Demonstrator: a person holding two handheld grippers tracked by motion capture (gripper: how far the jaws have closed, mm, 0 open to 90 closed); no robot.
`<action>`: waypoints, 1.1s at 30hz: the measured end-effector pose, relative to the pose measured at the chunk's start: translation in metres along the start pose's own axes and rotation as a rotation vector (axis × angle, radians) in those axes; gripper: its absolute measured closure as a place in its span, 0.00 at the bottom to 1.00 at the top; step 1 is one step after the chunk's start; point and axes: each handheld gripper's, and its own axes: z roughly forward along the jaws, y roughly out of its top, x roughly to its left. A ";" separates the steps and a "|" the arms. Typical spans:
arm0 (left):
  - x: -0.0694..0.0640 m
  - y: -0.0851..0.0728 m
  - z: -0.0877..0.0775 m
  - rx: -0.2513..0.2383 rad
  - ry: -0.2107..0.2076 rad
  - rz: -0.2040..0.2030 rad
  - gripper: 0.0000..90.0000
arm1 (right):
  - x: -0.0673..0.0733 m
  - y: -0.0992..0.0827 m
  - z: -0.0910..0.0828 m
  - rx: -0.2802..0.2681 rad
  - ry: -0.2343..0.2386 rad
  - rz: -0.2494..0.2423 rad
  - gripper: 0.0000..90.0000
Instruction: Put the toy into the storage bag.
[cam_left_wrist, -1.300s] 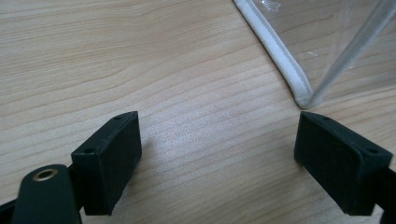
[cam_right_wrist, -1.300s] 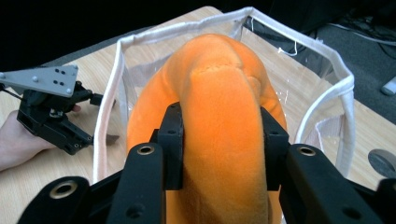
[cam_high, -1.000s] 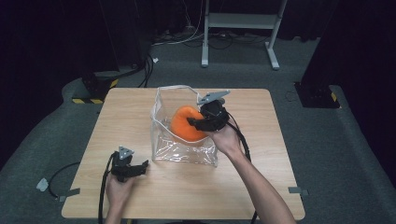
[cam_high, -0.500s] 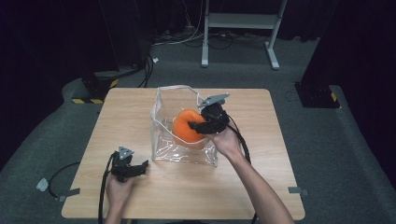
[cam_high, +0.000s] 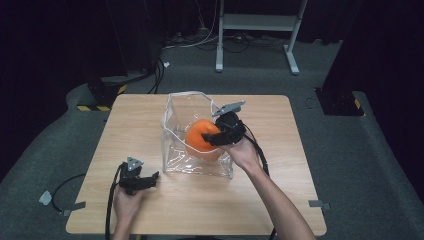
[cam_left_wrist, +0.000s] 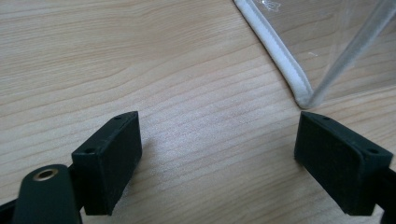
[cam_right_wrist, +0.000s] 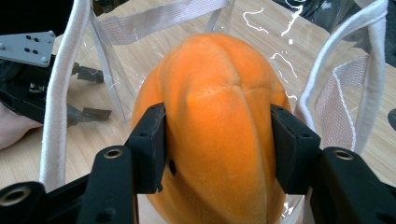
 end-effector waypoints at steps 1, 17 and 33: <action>0.000 0.000 0.000 0.000 0.000 0.000 0.17 | 0.000 0.000 0.000 0.000 0.000 0.000 0.49; 0.000 0.000 0.000 0.000 0.001 0.000 0.17 | -0.002 -0.003 -0.007 -0.014 0.005 -0.006 0.61; 0.000 0.000 0.000 -0.001 0.001 0.000 0.17 | -0.009 -0.009 -0.032 -0.140 0.009 0.024 0.55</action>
